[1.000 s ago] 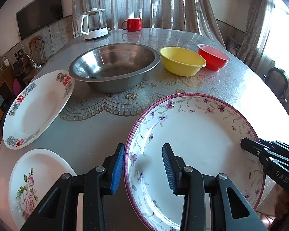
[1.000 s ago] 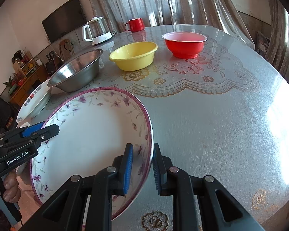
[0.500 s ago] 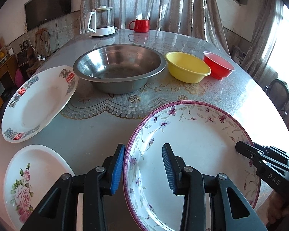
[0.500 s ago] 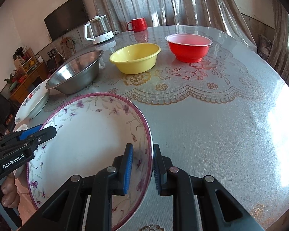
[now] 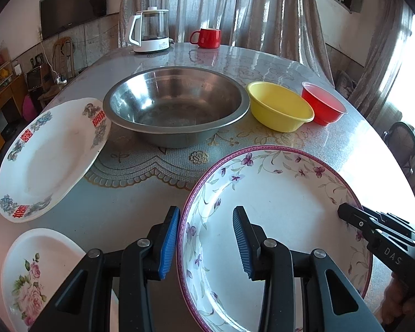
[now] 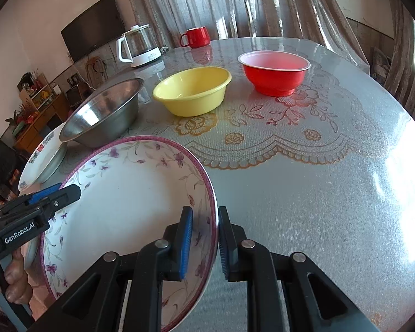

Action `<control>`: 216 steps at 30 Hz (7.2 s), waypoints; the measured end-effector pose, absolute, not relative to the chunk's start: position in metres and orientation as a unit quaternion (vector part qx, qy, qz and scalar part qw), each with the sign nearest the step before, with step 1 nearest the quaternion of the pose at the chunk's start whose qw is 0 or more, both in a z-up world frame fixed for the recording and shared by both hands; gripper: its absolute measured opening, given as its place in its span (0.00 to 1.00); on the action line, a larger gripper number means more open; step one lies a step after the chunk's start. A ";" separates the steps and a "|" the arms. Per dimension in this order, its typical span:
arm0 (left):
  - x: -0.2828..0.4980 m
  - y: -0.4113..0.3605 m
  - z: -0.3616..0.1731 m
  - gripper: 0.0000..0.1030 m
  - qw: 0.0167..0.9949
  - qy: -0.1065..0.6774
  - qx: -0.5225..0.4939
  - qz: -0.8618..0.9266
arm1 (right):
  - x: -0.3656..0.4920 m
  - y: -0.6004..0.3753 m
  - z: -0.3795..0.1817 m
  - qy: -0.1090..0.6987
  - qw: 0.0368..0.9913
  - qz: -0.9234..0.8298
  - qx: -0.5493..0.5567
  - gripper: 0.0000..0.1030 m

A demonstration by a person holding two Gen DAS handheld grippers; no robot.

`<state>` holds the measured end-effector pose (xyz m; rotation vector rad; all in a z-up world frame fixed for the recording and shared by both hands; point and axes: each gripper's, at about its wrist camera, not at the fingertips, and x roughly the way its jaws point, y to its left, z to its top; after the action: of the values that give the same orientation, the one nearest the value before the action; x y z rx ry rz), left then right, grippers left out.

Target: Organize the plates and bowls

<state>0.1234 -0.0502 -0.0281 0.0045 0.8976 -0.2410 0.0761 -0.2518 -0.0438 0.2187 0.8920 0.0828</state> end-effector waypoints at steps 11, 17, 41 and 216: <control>0.137 -0.047 -0.028 0.38 0.894 0.438 -0.012 -0.094 | 0.098 -0.249 -0.045 0.434 0.894 0.040 0.103 0.16; 0.136 -0.046 -0.027 0.38 0.893 0.441 -0.011 -0.089 | 0.104 -0.244 -0.045 0.433 0.895 0.039 0.096 0.16; 0.071 0.059 0.025 0.72 0.923 0.370 -0.067 -0.078 | 0.087 -0.182 0.004 0.395 0.904 0.141 0.084 0.40; 0.081 0.001 -0.002 0.58 0.889 0.418 -0.076 -0.170 | 0.067 -0.223 -0.031 0.431 0.896 0.071 0.087 0.25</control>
<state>0.0805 0.0009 -0.0024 -0.1579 0.8682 -0.3533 0.0665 -0.2226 -0.0314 0.1796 0.8926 0.1481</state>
